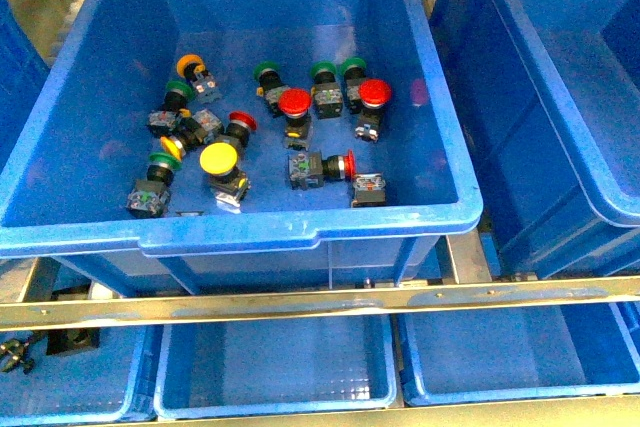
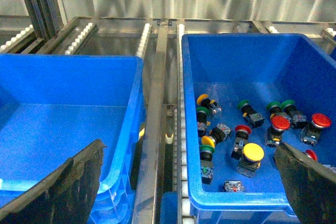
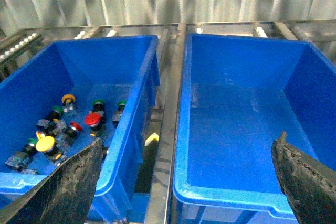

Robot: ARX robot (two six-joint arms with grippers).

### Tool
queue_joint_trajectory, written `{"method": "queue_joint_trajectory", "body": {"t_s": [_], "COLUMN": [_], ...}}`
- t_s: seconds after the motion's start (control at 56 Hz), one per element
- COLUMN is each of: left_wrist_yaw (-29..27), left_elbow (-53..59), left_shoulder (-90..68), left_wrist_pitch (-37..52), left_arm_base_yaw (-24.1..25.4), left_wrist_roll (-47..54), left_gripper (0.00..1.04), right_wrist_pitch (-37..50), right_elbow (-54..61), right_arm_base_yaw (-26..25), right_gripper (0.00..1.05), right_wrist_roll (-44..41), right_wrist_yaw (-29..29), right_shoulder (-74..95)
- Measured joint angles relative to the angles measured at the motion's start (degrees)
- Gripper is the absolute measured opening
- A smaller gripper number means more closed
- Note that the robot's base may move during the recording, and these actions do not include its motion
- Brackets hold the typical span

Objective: Pick red and yellow buttons and place in box

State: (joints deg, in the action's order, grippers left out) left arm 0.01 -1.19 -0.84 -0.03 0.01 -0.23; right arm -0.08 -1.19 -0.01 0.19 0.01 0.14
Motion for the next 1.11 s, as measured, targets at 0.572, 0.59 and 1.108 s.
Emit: {"method": "queue_joint_trajectory", "body": {"t_s": [0.572, 0.59, 1.108], "left_wrist_yaw": [-0.02, 0.00, 0.00], "left_elbow": [0.00, 0.00, 0.00], "left_shoulder": [0.00, 0.00, 0.00], "left_wrist_pitch": [0.00, 0.00, 0.00], "left_arm_base_yaw": [0.00, 0.00, 0.00], "left_wrist_roll": [0.00, 0.00, 0.00], "left_gripper": [0.97, 0.97, 0.97], "right_wrist_pitch": [0.00, 0.00, 0.00], "right_elbow": [0.00, 0.00, 0.00], "right_arm_base_yaw": [0.00, 0.00, 0.00], "right_gripper": [0.98, 0.98, 0.98], "right_wrist_roll": [0.00, 0.00, 0.00], "right_wrist_yaw": [0.00, -0.02, -0.02], "right_shoulder": [0.00, 0.00, 0.00]}}
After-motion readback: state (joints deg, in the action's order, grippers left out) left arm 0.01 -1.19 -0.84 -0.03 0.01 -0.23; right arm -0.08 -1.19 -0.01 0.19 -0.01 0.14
